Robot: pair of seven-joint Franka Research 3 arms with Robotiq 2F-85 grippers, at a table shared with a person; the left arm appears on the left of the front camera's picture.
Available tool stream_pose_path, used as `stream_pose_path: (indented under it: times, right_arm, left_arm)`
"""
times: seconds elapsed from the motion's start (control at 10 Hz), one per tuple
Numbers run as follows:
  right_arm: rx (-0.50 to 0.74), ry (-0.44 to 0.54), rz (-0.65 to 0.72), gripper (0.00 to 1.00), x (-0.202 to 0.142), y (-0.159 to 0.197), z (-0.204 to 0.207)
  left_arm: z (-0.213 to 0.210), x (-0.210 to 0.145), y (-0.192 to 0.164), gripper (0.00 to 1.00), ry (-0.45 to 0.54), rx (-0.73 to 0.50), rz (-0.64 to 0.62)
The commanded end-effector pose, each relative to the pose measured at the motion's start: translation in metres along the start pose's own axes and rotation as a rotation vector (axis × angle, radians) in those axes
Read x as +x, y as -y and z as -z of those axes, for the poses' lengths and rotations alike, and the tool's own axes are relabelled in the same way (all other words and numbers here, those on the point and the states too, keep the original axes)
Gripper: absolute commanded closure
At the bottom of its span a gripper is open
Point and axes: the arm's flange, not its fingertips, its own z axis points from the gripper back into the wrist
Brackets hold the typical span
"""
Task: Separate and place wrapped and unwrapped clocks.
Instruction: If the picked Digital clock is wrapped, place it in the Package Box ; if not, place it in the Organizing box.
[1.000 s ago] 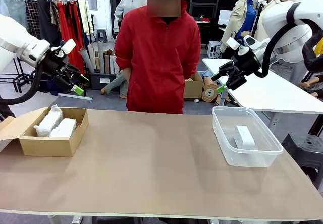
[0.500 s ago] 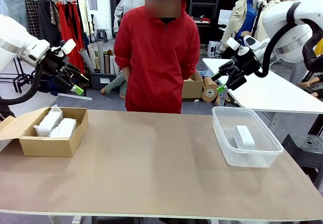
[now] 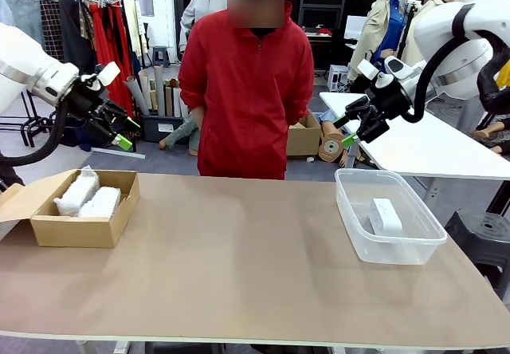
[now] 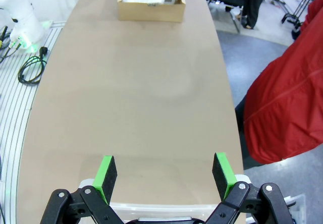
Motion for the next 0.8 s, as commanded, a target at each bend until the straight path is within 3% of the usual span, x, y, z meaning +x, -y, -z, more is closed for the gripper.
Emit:
stream_pose_path:
  times: [0.0,0.7]
  right_arm:
    - [-0.002,0.005,-0.014,0.00,0.0010,0.0004,-0.0001]
    - [-0.002,0.005,-0.014,0.00,0.0010,0.0004,-0.0001]
  left_arm:
    - [-0.0002,-0.0002,0.0003,0.00,0.001,-0.001,-0.001]
    - [-0.0002,-0.0002,0.0003,0.00,0.001,-0.001,-0.001]
